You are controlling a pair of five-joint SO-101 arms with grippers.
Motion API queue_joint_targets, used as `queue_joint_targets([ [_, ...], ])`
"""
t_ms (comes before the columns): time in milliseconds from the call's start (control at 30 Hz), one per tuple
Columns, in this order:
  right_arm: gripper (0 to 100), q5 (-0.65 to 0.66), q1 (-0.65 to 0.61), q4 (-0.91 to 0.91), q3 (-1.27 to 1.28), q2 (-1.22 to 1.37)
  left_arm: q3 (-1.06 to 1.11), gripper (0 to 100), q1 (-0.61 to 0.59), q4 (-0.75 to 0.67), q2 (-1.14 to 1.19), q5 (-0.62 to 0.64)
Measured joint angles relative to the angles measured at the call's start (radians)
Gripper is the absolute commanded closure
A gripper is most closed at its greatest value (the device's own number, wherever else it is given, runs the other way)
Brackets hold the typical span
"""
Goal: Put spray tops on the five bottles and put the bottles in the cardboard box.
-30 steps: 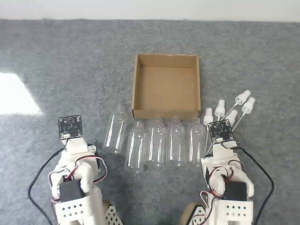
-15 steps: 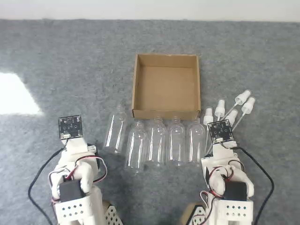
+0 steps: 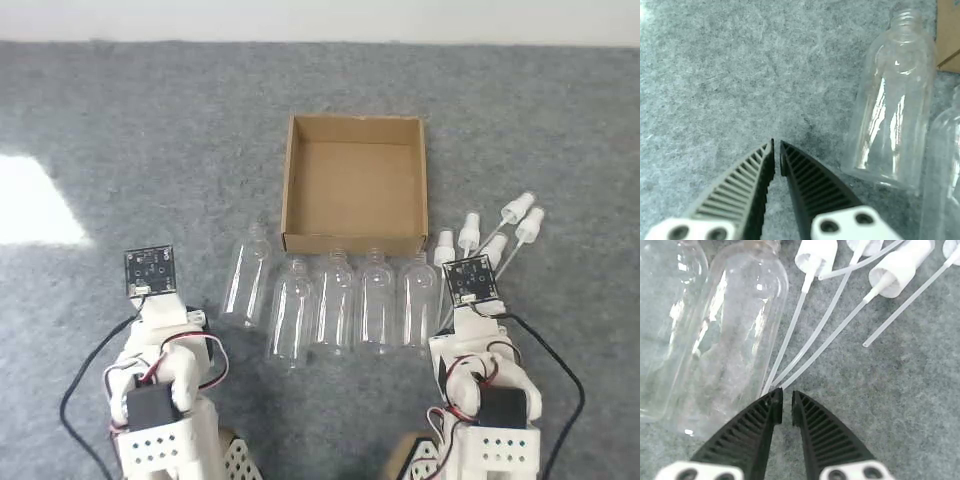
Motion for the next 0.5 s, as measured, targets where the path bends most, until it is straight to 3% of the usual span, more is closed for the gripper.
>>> queue_joint_targets([
  [300,98.8,0.0,0.0,-0.009,0.0,0.0,0.0,99,0.0,0.0,0.0,0.002],
  [500,98.8,0.0,0.014,-0.206,0.0,0.0,0.0,99,0.0,0.0,0.0,0.002],
])
